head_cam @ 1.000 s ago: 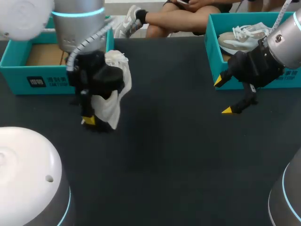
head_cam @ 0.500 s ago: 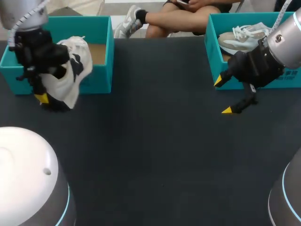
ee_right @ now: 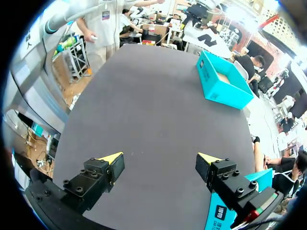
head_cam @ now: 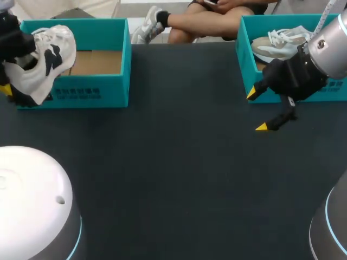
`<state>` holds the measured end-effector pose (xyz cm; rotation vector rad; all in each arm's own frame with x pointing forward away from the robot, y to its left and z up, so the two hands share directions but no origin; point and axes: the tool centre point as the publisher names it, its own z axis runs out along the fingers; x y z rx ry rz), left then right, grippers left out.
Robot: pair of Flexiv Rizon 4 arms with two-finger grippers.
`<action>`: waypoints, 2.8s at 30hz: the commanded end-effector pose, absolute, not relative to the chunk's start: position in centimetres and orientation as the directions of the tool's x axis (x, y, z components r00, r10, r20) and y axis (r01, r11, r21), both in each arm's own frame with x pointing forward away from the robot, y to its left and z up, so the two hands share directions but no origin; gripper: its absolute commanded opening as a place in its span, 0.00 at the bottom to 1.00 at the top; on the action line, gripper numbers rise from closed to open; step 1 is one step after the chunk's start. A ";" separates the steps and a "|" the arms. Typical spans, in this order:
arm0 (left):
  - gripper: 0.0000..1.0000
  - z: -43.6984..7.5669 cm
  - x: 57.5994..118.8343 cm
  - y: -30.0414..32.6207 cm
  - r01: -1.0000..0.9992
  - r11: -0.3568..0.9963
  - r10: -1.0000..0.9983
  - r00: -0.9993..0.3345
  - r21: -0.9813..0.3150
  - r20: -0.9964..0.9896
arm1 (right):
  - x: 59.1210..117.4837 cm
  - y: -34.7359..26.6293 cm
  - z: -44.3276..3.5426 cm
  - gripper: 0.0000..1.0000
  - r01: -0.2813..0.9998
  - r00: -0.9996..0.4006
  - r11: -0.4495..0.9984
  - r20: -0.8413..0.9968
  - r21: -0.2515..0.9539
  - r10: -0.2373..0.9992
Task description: Take the shoe out of the shoebox, open the shoe tongue, remove and reinsert the insole, then place the shoe into the shoebox
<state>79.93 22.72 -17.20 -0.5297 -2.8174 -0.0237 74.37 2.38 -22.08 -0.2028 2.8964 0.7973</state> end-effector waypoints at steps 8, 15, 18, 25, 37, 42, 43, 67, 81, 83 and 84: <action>0.00 -16.5 81.5 24.4 0.312 0.947 0.322 -0.908 -0.082 0.268 | 74.3 2.5 -22.2 1.00 -0.163 -0.982 0.853 -0.162 0.496 -0.093; 0.00 -16.5 81.5 24.4 0.312 0.947 0.322 -0.908 -0.082 0.268 | 74.3 2.5 -22.2 1.00 -0.163 -0.982 0.853 -0.162 0.496 -0.093; 0.00 -16.5 81.5 24.4 0.312 0.947 0.322 -0.908 -0.082 0.268 | 74.3 2.5 -22.2 1.00 -0.163 -0.982 0.853 -0.162 0.496 -0.093; 0.00 -15.8 84.3 28.0 0.298 0.952 0.306 -0.915 -0.072 0.264 | 74.3 2.5 -22.2 1.00 -0.163 -0.982 0.853 -0.162 0.496 -0.093; 0.00 -16.6 91.6 33.0 0.346 0.937 0.346 -0.903 -0.043 0.256 | 74.3 2.5 -22.2 1.00 -0.163 -0.982 0.853 -0.162 0.496 -0.093; 0.00 -17.0 94.4 33.6 0.325 0.945 0.325 -0.919 -0.037 0.223 | 74.3 2.5 -22.2 1.00 -0.163 -0.982 0.853 -0.162 0.496 -0.093; 0.00 -17.2 95.0 33.7 0.320 0.947 0.319 -0.921 -0.034 0.223 | 74.3 2.5 -22.2 1.00 -0.163 -0.982 0.853 -0.162 0.496 -0.093; 0.00 -18.6 99.1 32.3 0.398 0.916 0.382 -0.902 0.046 0.203 | 74.3 2.5 -22.2 1.00 -0.163 -0.982 0.853 -0.162 0.496 -0.093; 0.00 -17.2 100.6 34.5 0.787 0.615 0.764 -0.607 0.037 0.217 | 74.3 2.5 -22.2 1.00 -0.163 -0.982 0.853 -0.162 0.496 -0.093; 0.00 -16.8 100.7 34.8 0.850 0.526 0.831 -0.516 0.006 0.208 | 74.3 2.5 -22.2 1.00 -0.163 -0.982 0.853 -0.162 0.496 -0.093; 0.00 -16.7 101.0 35.0 0.860 0.510 0.844 -0.494 -0.028 0.209 | 74.3 2.5 -22.2 1.00 -0.163 -0.982 0.853 -0.162 0.496 -0.093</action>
